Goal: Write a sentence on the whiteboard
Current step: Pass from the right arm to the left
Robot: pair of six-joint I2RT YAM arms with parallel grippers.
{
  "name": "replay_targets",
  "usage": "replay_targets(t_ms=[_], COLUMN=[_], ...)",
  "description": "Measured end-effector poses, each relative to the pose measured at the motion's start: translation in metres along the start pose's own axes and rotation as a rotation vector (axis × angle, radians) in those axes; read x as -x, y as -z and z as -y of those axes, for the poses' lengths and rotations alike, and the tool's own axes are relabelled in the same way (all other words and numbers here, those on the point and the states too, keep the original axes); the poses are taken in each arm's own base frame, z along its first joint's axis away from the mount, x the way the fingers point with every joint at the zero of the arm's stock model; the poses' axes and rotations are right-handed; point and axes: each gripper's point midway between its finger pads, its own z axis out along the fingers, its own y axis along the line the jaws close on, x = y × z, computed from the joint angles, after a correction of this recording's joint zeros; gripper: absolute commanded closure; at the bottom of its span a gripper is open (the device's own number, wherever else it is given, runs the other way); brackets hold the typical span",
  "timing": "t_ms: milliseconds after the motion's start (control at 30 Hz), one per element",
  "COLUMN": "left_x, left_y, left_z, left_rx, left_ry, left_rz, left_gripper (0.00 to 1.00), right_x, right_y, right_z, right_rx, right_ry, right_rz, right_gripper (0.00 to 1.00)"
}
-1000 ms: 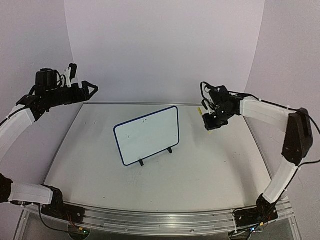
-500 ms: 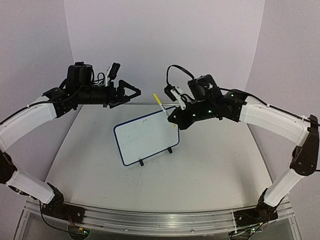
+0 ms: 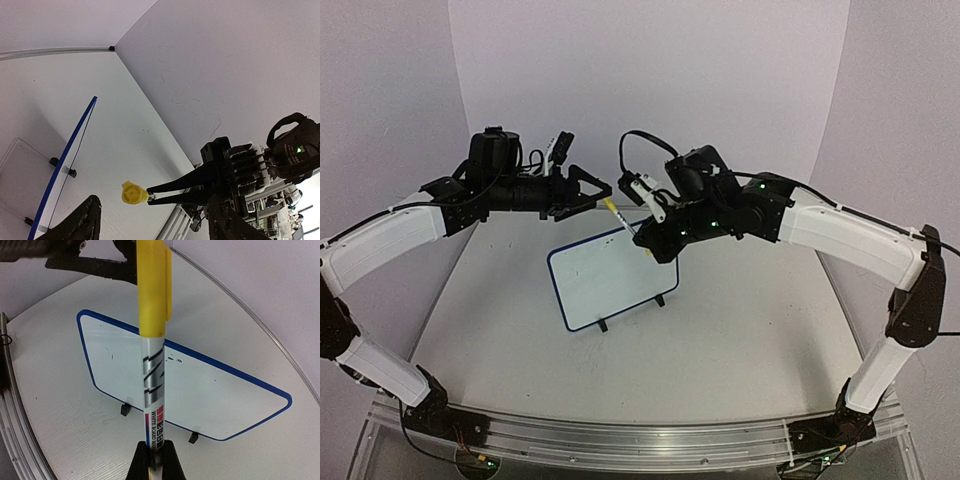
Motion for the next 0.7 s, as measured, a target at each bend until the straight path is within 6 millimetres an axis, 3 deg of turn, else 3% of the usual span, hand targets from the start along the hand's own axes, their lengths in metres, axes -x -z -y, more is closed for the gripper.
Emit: replay_targets(t_ms=[267,533,700], left_x=[0.000,-0.001,-0.006], left_y=[-0.003,-0.004,-0.008], left_z=[-0.007,-0.015,-0.023], left_rx=[0.023,0.056,0.076], left_ry=[0.003,0.014,0.032], left_rz=[0.004,0.006,-0.014], left_gripper=[0.60,0.58,0.65], right_x=[-0.012,-0.008,-0.006], right_y=[-0.012,-0.008,-0.007], right_z=[-0.007,-0.004,-0.005], right_rx=[-0.047,-0.067,-0.071], right_ry=[0.050,0.063,0.069], right_rz=[-0.060,-0.057,-0.055], right_gripper=[1.00,1.00,1.00])
